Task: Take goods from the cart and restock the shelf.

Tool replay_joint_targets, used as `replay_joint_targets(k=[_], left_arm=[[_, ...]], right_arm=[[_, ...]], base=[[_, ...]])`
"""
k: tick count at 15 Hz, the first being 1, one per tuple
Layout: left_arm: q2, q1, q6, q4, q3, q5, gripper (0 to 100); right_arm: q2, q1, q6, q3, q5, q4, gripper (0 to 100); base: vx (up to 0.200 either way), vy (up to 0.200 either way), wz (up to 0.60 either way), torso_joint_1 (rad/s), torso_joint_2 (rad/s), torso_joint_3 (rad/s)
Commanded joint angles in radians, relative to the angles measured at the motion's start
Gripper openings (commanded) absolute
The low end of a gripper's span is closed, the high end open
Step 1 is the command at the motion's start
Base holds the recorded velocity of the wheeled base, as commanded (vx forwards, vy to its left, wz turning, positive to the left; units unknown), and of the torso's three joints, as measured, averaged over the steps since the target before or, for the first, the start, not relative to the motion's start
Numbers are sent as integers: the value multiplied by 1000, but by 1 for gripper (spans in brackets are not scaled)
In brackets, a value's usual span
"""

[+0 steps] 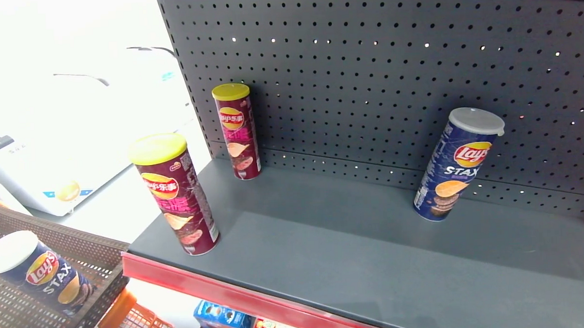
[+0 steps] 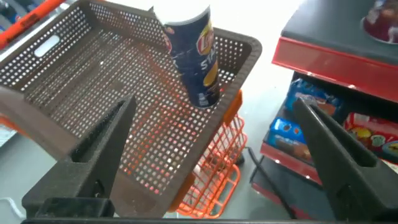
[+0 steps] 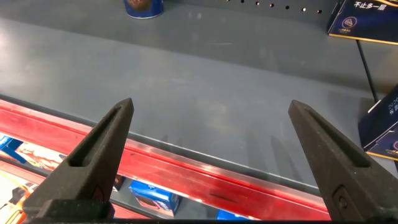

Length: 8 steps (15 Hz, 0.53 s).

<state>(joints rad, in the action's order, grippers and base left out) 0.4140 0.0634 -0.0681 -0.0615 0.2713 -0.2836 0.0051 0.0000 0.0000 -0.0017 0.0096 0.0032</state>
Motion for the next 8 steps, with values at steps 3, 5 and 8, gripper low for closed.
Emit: replay_joint_targets(k=[3, 5, 8], left_arm=[[315, 151, -4, 204, 11, 132, 100], [388, 190, 4, 307, -3, 132, 100], [537, 282, 27, 460, -26, 132, 100]], right_arm=[[1, 0, 0, 0, 1, 0, 100], [1, 0, 0, 0, 1, 0, 100], [1, 0, 0, 0, 0, 0, 100]], base=[[0, 0, 0, 0, 0, 0], [0, 0, 0, 0, 0, 0], [0, 0, 0, 0, 0, 0]])
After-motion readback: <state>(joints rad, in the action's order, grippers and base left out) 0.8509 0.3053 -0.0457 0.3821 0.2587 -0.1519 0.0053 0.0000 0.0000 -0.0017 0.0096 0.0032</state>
